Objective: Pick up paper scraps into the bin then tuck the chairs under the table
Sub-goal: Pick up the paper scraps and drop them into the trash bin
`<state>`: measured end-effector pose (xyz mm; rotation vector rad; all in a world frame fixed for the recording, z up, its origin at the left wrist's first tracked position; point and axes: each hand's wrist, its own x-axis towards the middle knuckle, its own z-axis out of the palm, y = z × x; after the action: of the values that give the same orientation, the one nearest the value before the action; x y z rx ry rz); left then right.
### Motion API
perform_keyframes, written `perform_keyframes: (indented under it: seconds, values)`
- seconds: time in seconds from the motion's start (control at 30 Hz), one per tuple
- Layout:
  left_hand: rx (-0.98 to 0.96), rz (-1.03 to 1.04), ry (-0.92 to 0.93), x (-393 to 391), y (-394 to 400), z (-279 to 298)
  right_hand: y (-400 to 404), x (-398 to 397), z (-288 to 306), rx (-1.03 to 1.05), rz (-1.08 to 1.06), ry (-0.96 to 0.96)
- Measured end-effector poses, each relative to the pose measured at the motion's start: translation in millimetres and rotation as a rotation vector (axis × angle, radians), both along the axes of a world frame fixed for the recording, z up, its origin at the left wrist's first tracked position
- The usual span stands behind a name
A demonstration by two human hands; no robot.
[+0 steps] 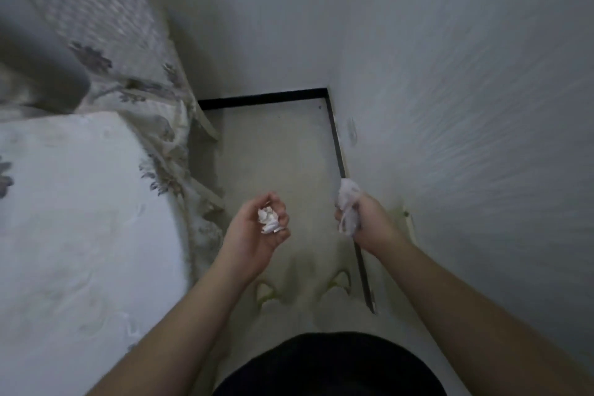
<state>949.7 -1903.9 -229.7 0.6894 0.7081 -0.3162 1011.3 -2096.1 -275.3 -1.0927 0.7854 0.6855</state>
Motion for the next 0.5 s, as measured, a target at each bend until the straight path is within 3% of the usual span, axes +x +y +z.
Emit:
perform_keyframes:
  seconds: [0.17, 0.37, 0.5]
  values:
    - [-0.017, 0.024, -0.066, -29.9, 20.9, 37.1, 39.9, -7.8, 54.6, 0.250, 0.042, -0.065]
    - [-0.048, 0.138, -0.107, -63.3, 58.0, 46.1, 90.9, -16.9, 82.7, 0.088, 0.168, -0.102]
    - [-0.031, 0.212, -0.141, -80.4, 90.0, 35.7, 119.6, -15.0, 98.6, 0.245, 0.158, -0.188]
